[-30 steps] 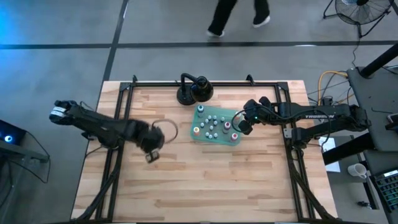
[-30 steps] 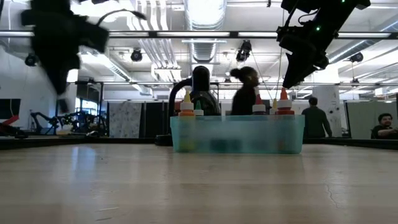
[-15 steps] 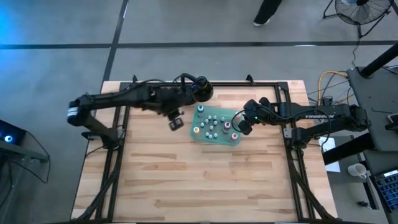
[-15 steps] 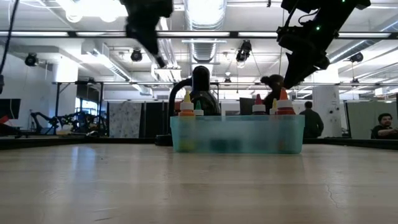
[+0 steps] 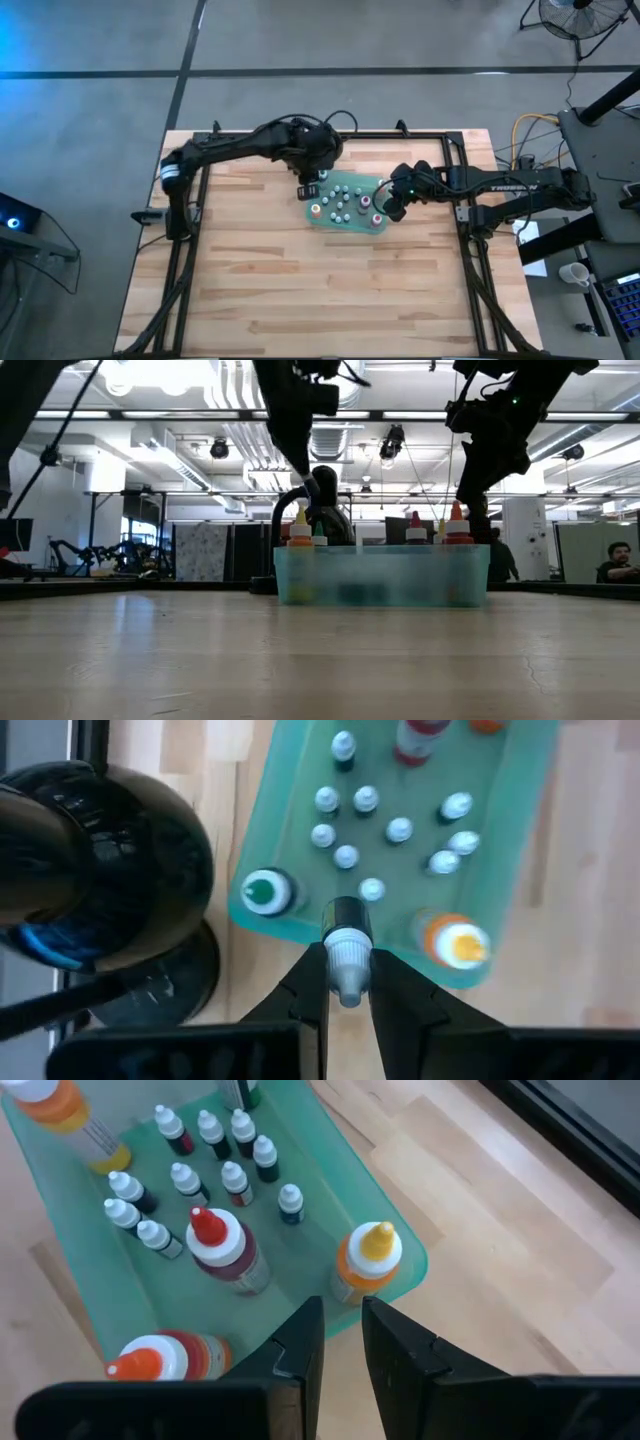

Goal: Pick & Place food coloring
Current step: Put the green food coloring bottle into the bin

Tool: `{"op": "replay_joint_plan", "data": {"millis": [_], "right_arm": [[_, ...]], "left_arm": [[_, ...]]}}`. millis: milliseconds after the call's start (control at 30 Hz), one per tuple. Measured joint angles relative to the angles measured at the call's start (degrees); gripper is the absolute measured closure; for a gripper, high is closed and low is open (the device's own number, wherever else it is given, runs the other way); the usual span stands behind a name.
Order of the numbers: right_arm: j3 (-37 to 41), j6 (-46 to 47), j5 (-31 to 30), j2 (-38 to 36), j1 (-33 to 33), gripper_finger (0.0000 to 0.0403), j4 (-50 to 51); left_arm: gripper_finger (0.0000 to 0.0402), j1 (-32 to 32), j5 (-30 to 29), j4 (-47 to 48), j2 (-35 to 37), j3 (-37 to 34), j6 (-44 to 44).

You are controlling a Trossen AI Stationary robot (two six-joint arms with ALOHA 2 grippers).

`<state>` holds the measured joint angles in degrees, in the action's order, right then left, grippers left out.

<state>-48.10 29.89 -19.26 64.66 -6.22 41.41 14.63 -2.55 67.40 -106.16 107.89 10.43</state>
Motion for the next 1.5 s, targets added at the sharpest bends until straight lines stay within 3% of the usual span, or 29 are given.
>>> {"op": "replay_joint_plan", "data": {"millis": [300, 567, 1500], "right_arm": [[0.00, -0.02, -0.25, 0.00, -0.02, 0.0339, -0.02], [0.46, -0.06, -3.41, -0.02, -0.05, 0.0339, -0.11], [2.89, 0.17, -3.42, -0.02, -0.07, 0.0339, -0.40]], "left_arm": [[0.0371, 0.35, 0.22, 1.17, -5.62, 1.14, 5.09], [0.0371, -0.17, 0.53, 2.11, -9.41, 1.53, 1.83], [0.0371, -1.71, 1.04, -0.83, -18.28, 1.71, -1.11]]}}
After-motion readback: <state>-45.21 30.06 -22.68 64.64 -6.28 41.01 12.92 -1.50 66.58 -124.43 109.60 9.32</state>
